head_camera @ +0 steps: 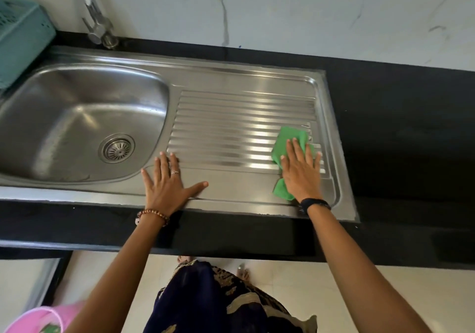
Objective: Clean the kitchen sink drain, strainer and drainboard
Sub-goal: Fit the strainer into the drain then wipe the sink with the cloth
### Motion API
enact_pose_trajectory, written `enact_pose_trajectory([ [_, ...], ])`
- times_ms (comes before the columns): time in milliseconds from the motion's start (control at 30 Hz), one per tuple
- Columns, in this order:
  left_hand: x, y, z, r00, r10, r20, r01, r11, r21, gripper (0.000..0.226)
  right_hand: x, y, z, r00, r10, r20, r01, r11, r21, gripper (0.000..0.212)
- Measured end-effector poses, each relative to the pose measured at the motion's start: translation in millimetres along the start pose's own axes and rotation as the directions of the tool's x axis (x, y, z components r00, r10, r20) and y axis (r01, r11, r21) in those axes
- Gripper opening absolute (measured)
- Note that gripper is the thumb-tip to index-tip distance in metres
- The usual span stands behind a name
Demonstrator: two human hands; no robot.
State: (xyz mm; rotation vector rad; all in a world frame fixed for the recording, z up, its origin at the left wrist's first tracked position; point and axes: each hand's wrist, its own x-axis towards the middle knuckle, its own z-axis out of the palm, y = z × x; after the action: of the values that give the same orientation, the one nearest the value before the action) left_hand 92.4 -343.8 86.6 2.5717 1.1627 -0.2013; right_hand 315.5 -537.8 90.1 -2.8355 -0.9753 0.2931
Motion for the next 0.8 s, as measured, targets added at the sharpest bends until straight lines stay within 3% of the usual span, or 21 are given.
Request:
enact_pose_trajectory([
  [167,-1,-1,-1,1.000,-0.002,-0.003,0.002,1.000,0.007,0.130,-9,35,-5,0.991,0.122,-0.048,-0.124,0.991,-0.052,0.054],
  [300,-1,-4,-2,1.000,0.017,-0.006,-0.017,1.000,0.016,0.127,-29,26,3,0.987,0.149,-0.059,-0.148,0.989,0.024,0.054],
  [433,1,-19,-9,0.998,0.064,0.005,-0.064,0.998,0.014,0.116,-40,-5,11,1.000,0.003,-0.023,-0.004,0.998,-0.066,0.056],
  [567,-3,-26,-10,0.994,0.110,-0.003,-0.110,0.994,0.017,0.115,-37,-67,20,0.995,-0.100,-0.025,0.099,0.995,-0.024,0.054],
  [800,-6,-23,-8,0.999,0.009,-0.035,-0.009,1.000,0.003,0.114,-9,-190,42,0.916,-0.402,0.016,0.401,0.915,0.044,0.053],
])
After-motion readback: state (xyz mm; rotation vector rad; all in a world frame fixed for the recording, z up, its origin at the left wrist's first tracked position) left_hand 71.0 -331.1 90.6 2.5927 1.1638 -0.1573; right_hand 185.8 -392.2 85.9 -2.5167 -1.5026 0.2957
